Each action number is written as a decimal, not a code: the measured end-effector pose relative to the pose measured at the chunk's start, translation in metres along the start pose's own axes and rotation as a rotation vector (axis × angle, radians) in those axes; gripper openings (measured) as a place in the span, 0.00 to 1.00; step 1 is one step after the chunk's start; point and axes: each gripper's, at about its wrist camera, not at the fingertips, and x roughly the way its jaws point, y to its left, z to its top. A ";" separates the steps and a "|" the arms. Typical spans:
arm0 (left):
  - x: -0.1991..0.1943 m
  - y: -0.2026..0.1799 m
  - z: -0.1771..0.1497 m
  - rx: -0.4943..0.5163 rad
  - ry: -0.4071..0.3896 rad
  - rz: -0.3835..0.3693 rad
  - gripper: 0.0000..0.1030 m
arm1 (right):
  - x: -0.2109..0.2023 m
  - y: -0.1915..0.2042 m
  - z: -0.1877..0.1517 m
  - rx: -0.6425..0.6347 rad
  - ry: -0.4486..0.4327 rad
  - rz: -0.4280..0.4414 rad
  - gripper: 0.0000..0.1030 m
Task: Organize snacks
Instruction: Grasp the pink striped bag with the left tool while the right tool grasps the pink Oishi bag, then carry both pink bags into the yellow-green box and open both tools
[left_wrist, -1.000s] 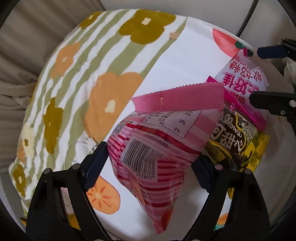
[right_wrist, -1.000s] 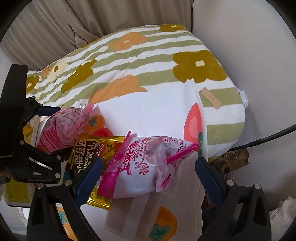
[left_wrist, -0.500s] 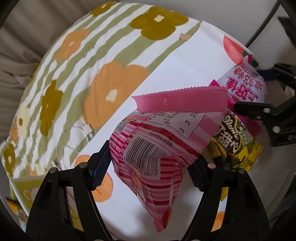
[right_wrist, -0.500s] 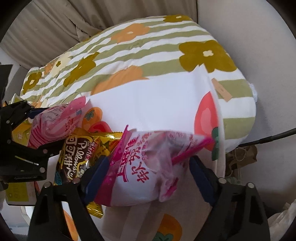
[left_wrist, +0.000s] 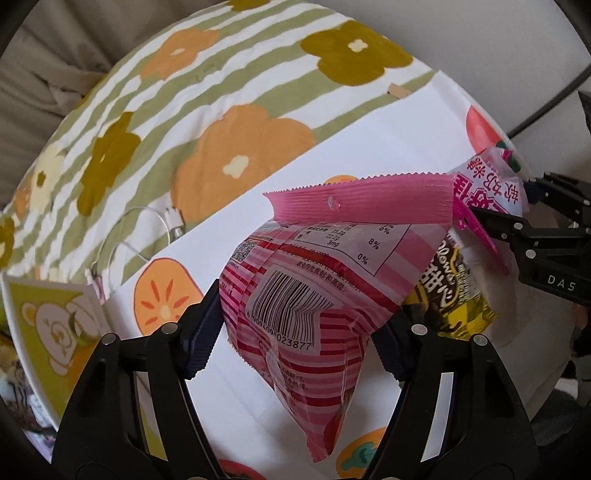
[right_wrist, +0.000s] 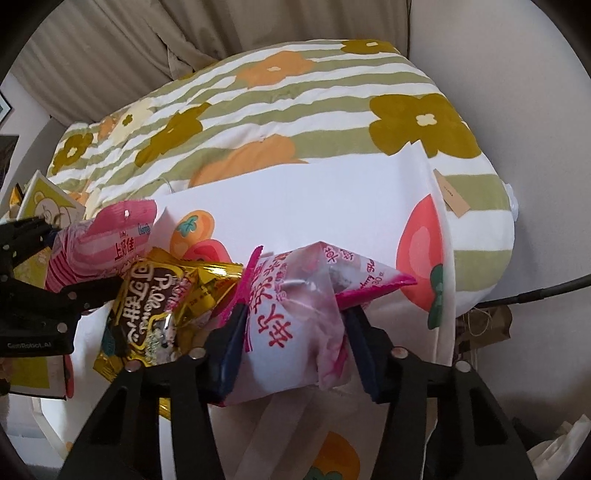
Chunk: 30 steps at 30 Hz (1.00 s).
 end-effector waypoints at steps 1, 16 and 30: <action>-0.005 0.001 -0.001 -0.005 -0.010 0.001 0.67 | -0.002 -0.001 0.000 0.003 -0.001 0.006 0.46; -0.145 0.022 -0.031 -0.123 -0.277 0.047 0.67 | -0.098 0.034 0.015 -0.070 -0.175 0.017 0.46; -0.255 0.144 -0.170 -0.287 -0.422 0.130 0.67 | -0.168 0.212 0.005 -0.220 -0.352 0.172 0.46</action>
